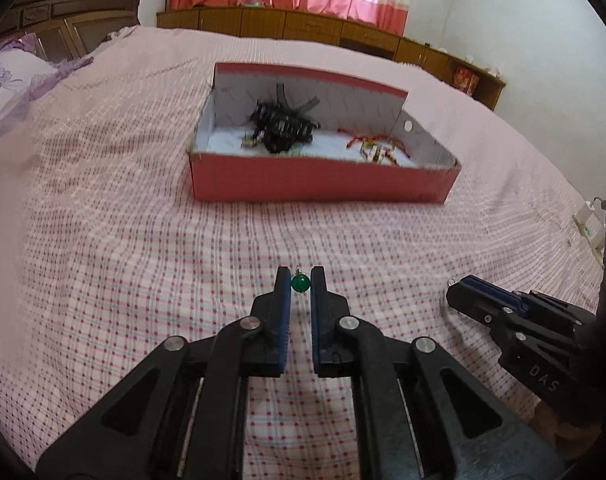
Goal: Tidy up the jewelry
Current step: 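Grasp a green-bead earring with the left gripper while the right grasps the other, then carry both green-bead earrings over the shoebox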
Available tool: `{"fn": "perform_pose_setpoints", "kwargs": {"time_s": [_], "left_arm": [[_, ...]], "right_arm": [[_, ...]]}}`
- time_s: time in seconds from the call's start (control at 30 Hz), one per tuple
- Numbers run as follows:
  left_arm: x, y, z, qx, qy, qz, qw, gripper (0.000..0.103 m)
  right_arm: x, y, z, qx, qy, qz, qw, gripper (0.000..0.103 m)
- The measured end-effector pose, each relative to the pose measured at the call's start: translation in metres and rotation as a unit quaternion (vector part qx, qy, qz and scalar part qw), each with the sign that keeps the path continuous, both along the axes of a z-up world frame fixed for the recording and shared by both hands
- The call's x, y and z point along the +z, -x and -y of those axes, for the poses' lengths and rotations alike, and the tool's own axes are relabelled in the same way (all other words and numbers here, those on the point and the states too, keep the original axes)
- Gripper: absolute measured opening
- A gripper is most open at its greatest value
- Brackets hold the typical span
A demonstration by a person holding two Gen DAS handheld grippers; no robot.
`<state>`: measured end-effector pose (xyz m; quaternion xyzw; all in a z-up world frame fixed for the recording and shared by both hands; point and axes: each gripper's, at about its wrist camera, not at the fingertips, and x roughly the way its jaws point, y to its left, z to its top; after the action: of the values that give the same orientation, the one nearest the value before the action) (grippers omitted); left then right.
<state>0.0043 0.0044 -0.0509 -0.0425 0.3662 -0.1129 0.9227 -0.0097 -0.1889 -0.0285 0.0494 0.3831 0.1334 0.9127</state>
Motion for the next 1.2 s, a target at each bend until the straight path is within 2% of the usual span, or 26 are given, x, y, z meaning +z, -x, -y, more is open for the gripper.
{"fn": "perform_pose_setpoints", "kwargs": {"time_s": [0.77,1.2], "left_arm": [[0.009,-0.036,0.006,0.009,0.015,0.041,0.9990,0.000],[0.021,-0.071,0.016,0.010,0.015,0.069,0.9974,0.000]], "right_arm": [[0.011,-0.047,-0.002,-0.007,0.014,0.043,0.999,0.017],[0.027,-0.086,-0.005,-0.005,0.021,0.069,0.997,0.017]]}}
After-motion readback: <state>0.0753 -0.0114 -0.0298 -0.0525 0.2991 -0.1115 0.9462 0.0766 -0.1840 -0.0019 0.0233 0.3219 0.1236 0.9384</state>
